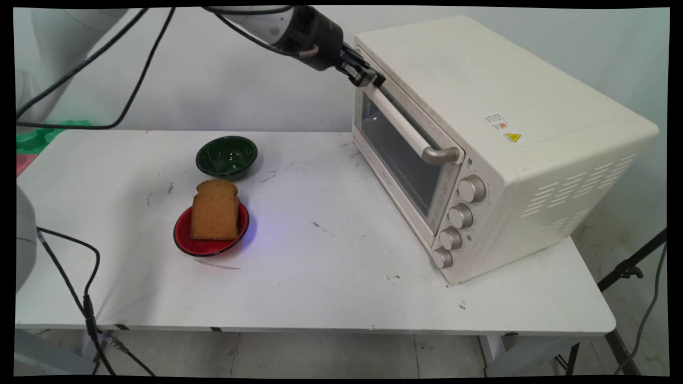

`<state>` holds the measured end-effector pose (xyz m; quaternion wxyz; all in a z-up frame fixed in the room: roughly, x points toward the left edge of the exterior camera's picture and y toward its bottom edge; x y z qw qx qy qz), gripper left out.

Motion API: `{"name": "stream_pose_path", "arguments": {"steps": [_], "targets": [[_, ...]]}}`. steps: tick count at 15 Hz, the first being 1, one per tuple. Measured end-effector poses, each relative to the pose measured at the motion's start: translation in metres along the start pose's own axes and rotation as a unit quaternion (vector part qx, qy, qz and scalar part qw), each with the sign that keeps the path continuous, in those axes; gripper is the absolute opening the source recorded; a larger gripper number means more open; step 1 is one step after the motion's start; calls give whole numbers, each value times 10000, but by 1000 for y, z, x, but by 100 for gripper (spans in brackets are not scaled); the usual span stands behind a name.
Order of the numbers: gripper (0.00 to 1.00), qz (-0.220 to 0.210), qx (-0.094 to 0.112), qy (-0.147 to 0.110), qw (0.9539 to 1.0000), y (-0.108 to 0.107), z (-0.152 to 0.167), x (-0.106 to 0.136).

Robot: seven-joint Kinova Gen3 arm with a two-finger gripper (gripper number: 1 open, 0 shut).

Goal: Open the oven

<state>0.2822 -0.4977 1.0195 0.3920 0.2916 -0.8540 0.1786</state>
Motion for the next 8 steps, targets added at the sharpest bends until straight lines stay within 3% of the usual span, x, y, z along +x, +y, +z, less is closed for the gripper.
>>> {"name": "stream_pose_path", "arguments": {"steps": [8], "targets": [[0,48,31,-183,9998,4,16,-1]]}}
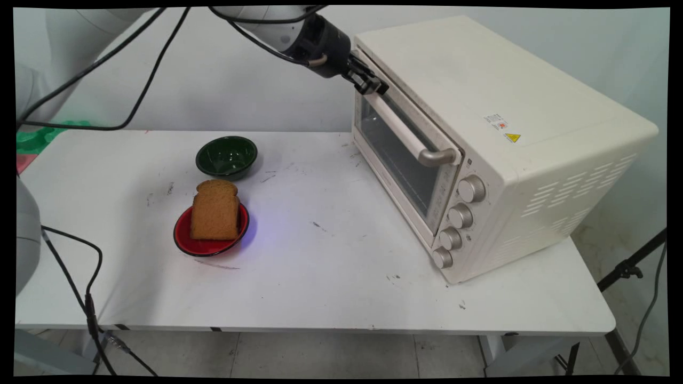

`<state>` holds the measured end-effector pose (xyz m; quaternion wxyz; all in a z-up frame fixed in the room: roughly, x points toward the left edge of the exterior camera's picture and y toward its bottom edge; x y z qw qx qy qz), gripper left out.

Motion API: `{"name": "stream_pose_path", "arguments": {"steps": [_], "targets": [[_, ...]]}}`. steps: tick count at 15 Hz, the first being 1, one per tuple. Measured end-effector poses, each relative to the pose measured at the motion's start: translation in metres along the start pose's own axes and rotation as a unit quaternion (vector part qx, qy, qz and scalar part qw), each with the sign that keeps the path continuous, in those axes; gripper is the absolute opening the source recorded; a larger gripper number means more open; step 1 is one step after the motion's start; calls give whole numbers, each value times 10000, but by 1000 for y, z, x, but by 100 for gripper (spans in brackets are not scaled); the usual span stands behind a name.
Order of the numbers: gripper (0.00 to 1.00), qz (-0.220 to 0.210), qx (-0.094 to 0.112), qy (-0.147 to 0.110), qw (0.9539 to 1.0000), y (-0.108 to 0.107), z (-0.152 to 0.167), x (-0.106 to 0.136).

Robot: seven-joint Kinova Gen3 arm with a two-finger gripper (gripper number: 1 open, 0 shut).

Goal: Open the oven

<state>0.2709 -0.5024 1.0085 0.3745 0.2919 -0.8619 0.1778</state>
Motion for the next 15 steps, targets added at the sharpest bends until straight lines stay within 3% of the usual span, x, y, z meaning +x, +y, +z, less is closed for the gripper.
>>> {"name": "stream_pose_path", "arguments": {"steps": [6,15], "targets": [[0,-52,40,-183,9998,3,-5,-12],[0,-109,50,-298,9995,3,-23,-54]]}}
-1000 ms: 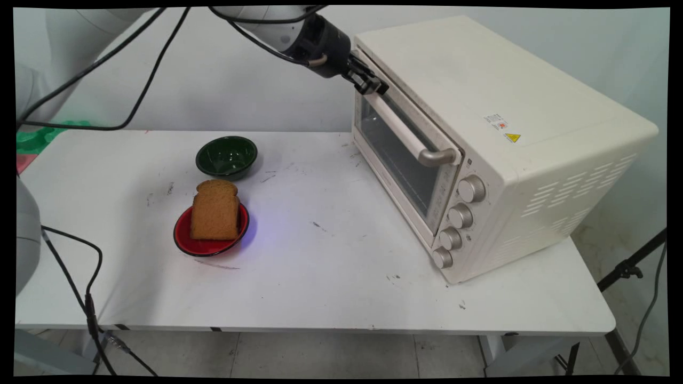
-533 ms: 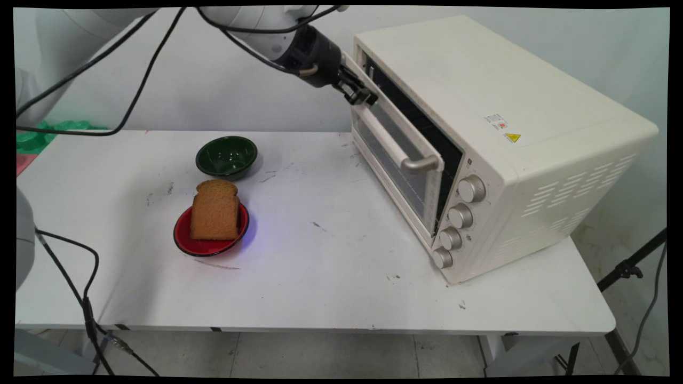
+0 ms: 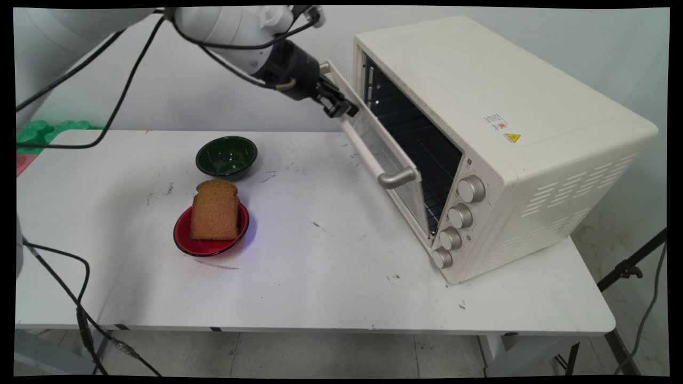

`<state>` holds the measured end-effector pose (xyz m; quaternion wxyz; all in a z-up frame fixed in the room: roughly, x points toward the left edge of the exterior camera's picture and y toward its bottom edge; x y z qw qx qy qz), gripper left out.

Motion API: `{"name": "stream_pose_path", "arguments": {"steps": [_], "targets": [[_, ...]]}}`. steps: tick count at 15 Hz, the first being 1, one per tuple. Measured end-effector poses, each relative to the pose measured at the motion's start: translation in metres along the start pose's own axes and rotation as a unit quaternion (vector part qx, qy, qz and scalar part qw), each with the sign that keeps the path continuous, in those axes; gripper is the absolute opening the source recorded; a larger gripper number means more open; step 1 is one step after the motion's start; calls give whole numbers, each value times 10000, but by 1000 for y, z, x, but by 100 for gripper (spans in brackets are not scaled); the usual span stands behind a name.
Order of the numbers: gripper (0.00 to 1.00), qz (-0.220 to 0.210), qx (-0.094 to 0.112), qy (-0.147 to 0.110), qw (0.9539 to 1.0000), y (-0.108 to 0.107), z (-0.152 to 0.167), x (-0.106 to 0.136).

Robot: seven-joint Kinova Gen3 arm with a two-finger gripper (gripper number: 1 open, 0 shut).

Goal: Open the oven

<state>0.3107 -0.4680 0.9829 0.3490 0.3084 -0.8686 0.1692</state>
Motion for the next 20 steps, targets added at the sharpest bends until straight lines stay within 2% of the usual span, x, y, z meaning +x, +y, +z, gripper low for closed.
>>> {"name": "stream_pose_path", "arguments": {"steps": [9,20], "targets": [[0,-111,23,1,9999,-8,-7,-61],[0,-248,8,-39,9997,-22,-5,-152]]}}
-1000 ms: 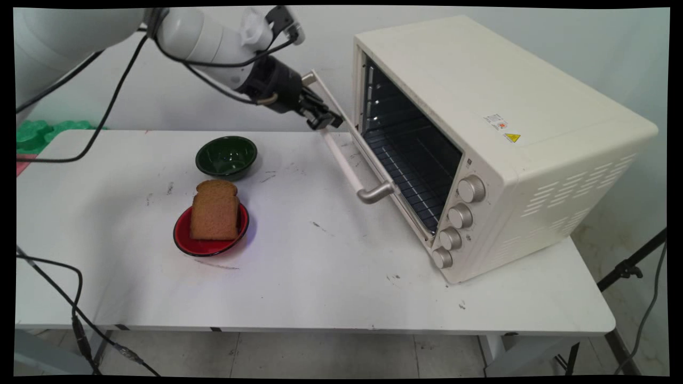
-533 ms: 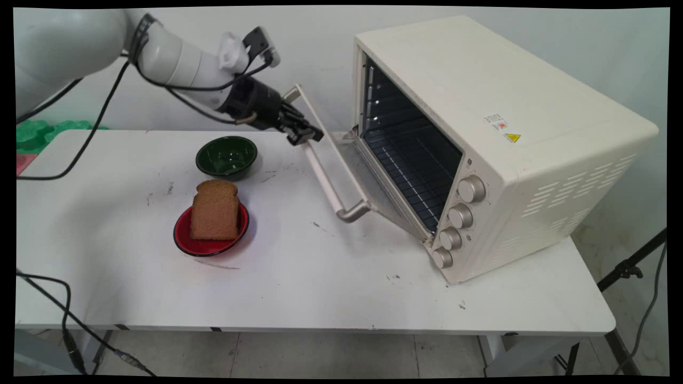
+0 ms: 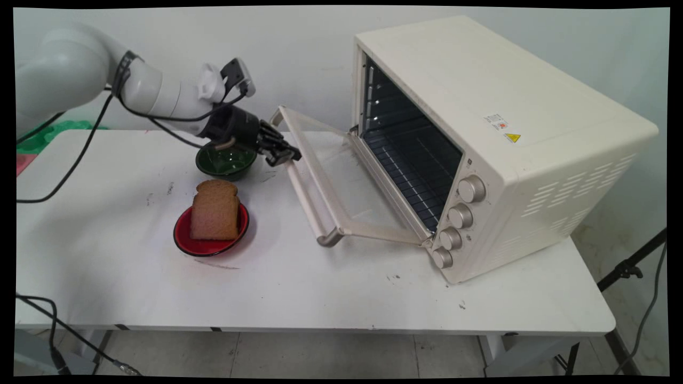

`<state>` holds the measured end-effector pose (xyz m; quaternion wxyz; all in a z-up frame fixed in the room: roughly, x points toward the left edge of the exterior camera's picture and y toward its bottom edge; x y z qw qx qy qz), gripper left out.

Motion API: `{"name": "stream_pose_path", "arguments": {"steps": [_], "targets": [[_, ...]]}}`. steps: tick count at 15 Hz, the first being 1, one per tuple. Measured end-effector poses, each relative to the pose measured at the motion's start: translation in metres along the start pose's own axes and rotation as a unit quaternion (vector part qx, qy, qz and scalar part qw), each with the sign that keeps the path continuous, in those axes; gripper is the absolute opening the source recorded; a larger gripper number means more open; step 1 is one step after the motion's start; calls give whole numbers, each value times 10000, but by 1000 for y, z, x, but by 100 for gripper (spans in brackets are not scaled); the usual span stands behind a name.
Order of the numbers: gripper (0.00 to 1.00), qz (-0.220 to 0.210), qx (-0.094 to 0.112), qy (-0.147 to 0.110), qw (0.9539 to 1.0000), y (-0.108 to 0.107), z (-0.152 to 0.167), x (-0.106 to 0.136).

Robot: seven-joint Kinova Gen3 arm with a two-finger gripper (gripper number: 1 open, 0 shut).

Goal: Open the oven

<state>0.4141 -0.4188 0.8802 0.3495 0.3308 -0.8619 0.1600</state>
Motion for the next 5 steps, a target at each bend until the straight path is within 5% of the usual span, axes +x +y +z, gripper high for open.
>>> {"name": "stream_pose_path", "arguments": {"steps": [5], "targets": [[0,-15,-23,11,10000,-9,3,-34]]}}
